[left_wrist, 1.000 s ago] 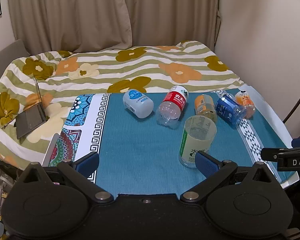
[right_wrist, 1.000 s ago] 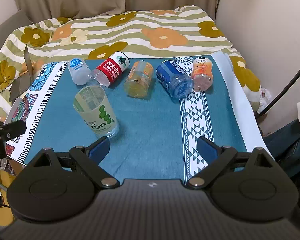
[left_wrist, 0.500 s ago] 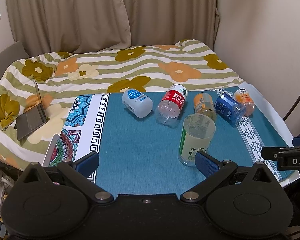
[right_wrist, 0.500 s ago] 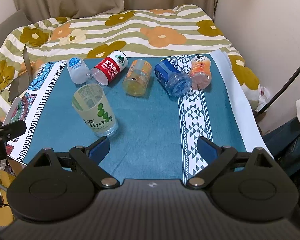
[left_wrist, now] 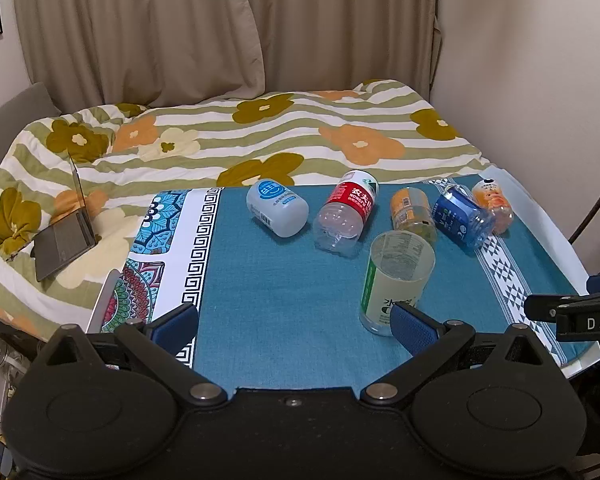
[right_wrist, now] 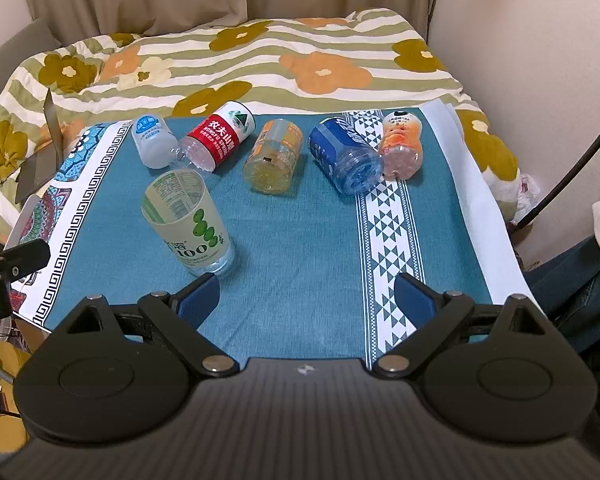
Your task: Flip cup upright
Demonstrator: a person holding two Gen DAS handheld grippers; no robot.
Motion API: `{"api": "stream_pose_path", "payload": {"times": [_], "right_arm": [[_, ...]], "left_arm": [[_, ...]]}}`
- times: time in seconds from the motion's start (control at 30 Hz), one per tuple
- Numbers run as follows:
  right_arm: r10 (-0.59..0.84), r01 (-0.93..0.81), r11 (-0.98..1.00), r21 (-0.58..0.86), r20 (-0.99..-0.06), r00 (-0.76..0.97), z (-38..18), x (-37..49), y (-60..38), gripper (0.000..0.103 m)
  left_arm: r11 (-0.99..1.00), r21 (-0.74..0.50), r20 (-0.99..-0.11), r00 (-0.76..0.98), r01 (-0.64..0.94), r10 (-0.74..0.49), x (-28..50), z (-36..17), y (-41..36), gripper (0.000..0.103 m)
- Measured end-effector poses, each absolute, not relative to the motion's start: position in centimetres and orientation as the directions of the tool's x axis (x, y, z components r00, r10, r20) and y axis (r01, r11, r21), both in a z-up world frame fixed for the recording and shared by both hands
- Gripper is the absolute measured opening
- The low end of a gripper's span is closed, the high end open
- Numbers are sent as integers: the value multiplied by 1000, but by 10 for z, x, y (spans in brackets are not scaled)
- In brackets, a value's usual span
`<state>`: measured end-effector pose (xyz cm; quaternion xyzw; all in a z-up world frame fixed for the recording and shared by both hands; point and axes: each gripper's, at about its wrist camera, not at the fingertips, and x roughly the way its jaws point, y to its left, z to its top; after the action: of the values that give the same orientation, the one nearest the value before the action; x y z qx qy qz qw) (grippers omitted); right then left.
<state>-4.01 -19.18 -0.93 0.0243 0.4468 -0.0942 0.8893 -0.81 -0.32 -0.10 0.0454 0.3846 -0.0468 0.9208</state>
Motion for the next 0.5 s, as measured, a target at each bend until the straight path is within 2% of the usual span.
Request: {"api": "stream_pose_path", "payload": {"times": [0.5], "right_arm": [[-145, 185, 982, -45, -806, 574, -11, -36, -191, 103]], "left_arm": [[990, 50, -704, 708, 130, -57, -6, 1, -4, 103]]}}
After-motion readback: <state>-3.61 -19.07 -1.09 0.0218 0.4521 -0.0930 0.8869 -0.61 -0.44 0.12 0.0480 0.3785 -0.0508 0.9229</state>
